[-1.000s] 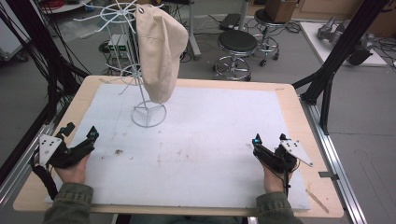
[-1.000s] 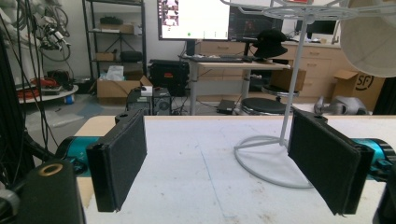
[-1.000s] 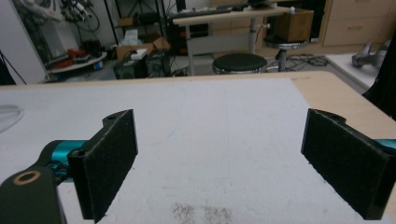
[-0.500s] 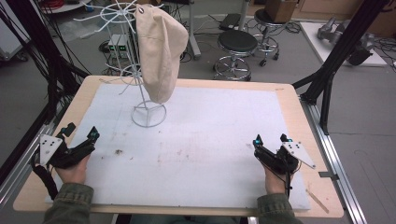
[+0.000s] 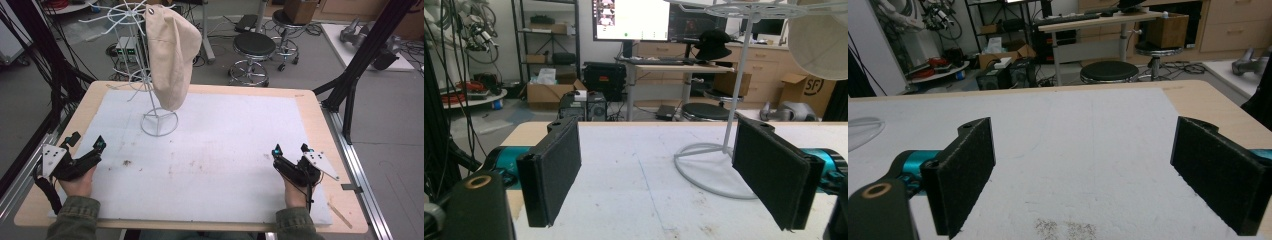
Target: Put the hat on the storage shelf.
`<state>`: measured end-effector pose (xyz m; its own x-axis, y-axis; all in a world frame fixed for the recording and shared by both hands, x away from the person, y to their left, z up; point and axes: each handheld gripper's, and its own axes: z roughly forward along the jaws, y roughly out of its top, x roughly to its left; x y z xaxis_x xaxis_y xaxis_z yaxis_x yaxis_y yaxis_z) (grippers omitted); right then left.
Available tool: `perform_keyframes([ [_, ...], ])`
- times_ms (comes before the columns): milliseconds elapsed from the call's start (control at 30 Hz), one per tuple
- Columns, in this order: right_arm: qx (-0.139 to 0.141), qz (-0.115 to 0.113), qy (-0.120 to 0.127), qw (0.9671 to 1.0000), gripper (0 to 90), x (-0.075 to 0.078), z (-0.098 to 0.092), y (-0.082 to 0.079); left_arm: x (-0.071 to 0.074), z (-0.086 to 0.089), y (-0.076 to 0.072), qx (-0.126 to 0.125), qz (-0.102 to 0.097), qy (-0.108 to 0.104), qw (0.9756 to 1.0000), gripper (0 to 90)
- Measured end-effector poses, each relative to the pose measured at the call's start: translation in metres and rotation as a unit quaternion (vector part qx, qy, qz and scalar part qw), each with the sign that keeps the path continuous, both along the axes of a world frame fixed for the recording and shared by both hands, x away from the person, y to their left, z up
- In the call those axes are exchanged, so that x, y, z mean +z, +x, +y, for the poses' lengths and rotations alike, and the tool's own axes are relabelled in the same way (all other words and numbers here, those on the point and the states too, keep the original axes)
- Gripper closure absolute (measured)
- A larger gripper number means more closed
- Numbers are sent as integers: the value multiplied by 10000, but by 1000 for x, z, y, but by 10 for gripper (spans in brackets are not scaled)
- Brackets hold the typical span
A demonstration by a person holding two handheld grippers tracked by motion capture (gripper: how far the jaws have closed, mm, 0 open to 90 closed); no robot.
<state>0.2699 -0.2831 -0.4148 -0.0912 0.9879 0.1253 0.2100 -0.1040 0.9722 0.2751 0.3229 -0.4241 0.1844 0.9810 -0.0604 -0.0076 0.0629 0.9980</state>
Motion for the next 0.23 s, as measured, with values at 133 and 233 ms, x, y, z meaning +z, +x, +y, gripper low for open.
perform_keyframes([
  [133,25,5,-29,10000,99,0,0,0,0,0,0,-1,-3,-3,10000,198],
  [233,18,5,-37,10000,99,0,0,1,-1,1,0,-5,7,12,10000,198],
])
